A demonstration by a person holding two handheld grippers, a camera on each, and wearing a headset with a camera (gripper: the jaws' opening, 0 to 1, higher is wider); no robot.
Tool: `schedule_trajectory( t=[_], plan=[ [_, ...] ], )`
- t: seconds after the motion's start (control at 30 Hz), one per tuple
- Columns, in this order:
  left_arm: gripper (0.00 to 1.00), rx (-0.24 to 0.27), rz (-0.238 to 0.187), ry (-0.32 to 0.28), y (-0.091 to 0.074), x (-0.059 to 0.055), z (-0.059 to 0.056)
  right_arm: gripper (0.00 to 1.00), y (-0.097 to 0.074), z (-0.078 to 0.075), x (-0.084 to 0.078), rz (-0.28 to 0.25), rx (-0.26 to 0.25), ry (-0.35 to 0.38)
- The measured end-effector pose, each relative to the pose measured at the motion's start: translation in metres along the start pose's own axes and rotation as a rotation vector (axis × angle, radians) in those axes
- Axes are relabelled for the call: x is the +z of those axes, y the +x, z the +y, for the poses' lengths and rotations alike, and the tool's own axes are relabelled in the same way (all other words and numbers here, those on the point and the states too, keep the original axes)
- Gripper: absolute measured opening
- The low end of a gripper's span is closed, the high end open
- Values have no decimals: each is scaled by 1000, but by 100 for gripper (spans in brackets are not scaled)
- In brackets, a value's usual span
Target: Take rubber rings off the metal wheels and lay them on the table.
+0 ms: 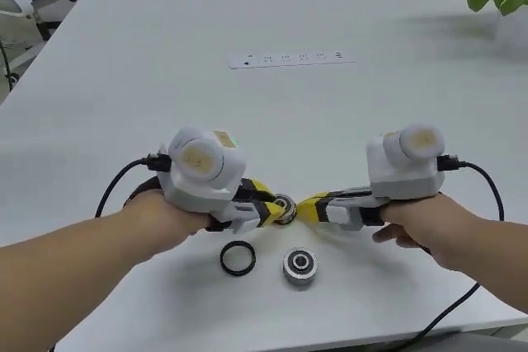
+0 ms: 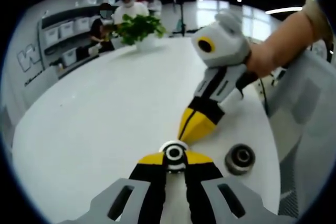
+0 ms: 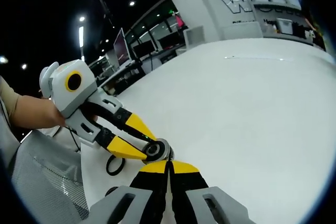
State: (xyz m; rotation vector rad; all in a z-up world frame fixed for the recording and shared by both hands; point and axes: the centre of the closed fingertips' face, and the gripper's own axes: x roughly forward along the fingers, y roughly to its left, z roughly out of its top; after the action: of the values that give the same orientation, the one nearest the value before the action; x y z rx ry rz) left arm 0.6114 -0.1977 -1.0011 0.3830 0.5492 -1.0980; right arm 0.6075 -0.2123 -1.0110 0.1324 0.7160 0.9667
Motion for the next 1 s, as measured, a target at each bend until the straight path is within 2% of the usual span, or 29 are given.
schedule_trajectory(
  t=[0.03,0.1,0.2,0.3,0.7,1.0],
  plan=[
    [13,0,1,1,0,0,0,0,-2,-1,5,-25,-5,23],
    [13,1,2,3,0,0,0,0,-4,-2,8,-41,5,63],
    [13,6,6,4,0,0,0,0,-2,0,7,-40,5,59],
    [13,10,10,7,0,0,-1,0,-3,5,9,-57,26,85],
    [13,25,32,14,1,0,0,0,-2,3,11,-57,32,91],
    [12,31,36,18,1,0,-1,0,1,11,12,-50,45,90]
  ],
)
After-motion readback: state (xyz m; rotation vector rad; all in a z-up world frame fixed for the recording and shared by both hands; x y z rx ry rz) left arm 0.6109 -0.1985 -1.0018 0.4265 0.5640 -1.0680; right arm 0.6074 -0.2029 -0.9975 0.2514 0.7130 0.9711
